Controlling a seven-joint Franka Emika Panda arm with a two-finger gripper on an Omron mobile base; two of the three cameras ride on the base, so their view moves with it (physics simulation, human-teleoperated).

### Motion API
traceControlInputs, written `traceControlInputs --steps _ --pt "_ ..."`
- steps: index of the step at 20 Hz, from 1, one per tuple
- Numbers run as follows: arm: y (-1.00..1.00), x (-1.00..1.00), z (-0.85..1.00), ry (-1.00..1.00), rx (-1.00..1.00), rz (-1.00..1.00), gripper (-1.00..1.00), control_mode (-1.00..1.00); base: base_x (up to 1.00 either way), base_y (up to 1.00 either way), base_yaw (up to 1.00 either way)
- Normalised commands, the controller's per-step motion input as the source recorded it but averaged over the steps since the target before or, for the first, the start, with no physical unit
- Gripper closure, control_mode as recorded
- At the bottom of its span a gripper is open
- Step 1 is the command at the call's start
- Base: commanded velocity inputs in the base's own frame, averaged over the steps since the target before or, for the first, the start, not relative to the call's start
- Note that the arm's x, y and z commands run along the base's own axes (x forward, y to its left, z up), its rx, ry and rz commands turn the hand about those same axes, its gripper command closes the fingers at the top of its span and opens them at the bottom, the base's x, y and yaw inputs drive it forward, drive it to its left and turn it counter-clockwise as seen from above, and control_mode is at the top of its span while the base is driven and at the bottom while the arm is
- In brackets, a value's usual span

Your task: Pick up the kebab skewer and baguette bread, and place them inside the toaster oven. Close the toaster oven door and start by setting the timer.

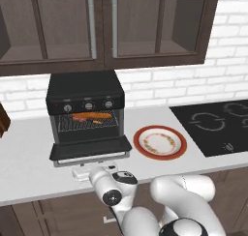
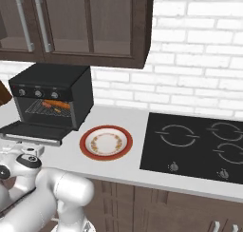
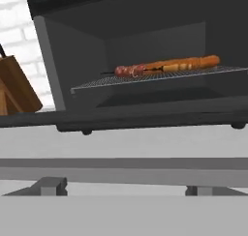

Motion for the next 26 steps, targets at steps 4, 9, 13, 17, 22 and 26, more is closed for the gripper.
traceControlInputs --steps 4,9,13,17,22,26 --pt "0.00 0.33 0.57 -0.09 0.00 -0.04 -1.00 -1.00 0.00 0.00 0.00" --pt "0.00 0.40 0.56 -0.05 0.00 -0.04 -1.00 -1.00 0.00 0.00 0.00" --pt "0.00 0.40 0.38 0.00 0.00 -0.04 -1.00 -1.00 0.00 0.00 0.00" --pt "0.00 0.25 0.13 0.00 0.00 -0.03 -1.00 -1.00 0.00 0.00 0.00" --pt "0.00 0.04 0.00 0.00 0.00 0.00 -1.00 -1.00 0.00 0.00 0.00" --pt "0.00 0.28 0.00 0.00 0.00 0.00 -1.00 -1.00 0.00 0.00 0.00"
